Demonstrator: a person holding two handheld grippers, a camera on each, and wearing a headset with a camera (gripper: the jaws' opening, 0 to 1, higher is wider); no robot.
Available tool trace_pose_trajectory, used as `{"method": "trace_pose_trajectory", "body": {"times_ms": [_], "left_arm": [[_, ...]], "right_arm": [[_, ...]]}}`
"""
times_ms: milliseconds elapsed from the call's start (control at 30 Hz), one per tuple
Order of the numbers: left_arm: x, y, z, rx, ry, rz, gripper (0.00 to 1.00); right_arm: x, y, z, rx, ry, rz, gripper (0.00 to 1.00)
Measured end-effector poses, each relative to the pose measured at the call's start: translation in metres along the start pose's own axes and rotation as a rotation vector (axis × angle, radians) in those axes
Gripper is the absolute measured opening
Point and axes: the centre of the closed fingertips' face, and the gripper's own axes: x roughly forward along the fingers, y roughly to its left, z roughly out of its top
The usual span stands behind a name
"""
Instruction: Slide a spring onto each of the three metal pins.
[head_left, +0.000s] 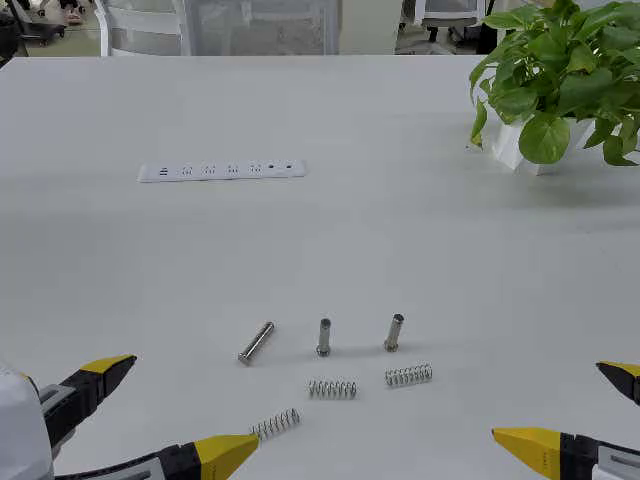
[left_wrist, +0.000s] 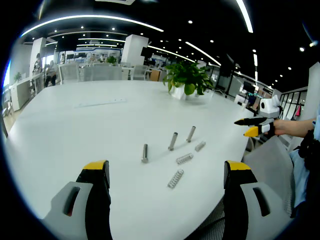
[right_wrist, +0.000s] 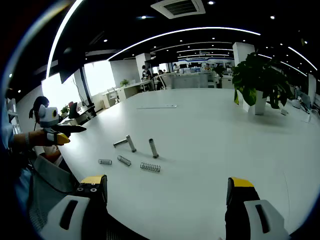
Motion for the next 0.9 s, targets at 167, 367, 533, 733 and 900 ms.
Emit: {"method": "trace_pose_trajectory", "body": {"times_ms": [167,367,533,733,900], "left_arm": [[0.001,0.003,0.004,-0.007,-0.01,0.013,0.93],[0.003,0.005,0.01,-0.009,-0.034,0.019,0.89],[0.003,0.005,0.011,0.012,-0.03,0.017,0.87],[0.003,0.007,0.011,0.001,-0.04,0.019,0.85],[0.003,0.005,0.011,-0.019,-0.05,0.018,0.96]], "right_arm": [[0.0,0.009,0.002,-0.06,0.015,0.023,1.0],[0.005,0.017,0.007,-0.057,0.004,0.052,1.0],[0.009,0.021,0.008,-0.082,0.017,0.07,1.0],[0.011,0.021,0.006,-0.111,0.032,0.087,1.0],[0.014,0.029,0.005,-0.133,0.041,0.108,1.0]]}}
